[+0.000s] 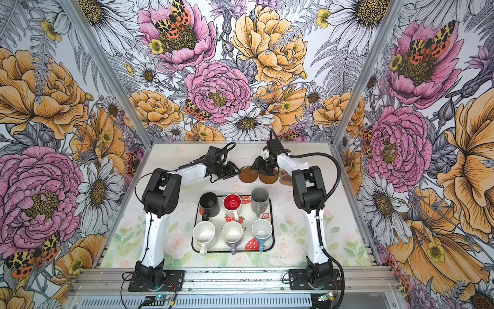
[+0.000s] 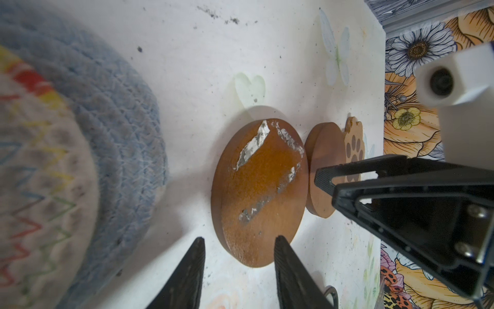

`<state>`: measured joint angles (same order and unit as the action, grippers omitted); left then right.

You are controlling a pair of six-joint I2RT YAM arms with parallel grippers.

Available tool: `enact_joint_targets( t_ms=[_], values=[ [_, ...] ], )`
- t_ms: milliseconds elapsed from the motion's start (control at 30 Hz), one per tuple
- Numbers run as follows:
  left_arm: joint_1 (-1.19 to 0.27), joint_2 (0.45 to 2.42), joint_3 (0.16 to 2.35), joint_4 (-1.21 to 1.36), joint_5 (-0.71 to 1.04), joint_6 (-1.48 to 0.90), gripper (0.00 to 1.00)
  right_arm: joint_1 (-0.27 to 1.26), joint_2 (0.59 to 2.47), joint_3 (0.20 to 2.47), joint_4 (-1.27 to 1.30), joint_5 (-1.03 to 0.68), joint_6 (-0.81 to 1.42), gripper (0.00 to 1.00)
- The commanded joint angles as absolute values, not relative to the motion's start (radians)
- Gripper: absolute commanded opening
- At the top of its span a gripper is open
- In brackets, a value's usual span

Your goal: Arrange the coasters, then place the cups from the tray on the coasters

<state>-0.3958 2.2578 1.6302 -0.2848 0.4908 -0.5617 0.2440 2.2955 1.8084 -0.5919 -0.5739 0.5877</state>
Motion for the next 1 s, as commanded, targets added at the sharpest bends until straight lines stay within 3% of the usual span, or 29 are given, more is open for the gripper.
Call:
enact_joint_targets(
  t_ms=[0,333,700,833,967],
  values=[
    [-0.388,2.257,1.621,-0.253,0.509,-0.574,0.44,0.251,2.324,1.843,-0.587,-0.589,0.601,0.49],
    [-0.386,2.222,1.617,-0.252,0.504,-0.570,0.44,0.207,2.180,1.803,-0.586,-0.582,0.564,0.49],
    [-0.344,2.094,1.599,-0.301,0.451,-0.527,0.44,0.091,1.929,1.609,-0.586,-0.489,0.502,0.45],
    [-0.321,2.047,1.607,-0.369,0.380,-0.475,0.45,0.088,1.905,1.569,-0.586,-0.492,0.488,0.38],
    [-0.303,2.052,1.669,-0.492,0.266,-0.396,0.45,0.093,1.911,1.549,-0.586,-0.493,0.485,0.21]
  ],
)
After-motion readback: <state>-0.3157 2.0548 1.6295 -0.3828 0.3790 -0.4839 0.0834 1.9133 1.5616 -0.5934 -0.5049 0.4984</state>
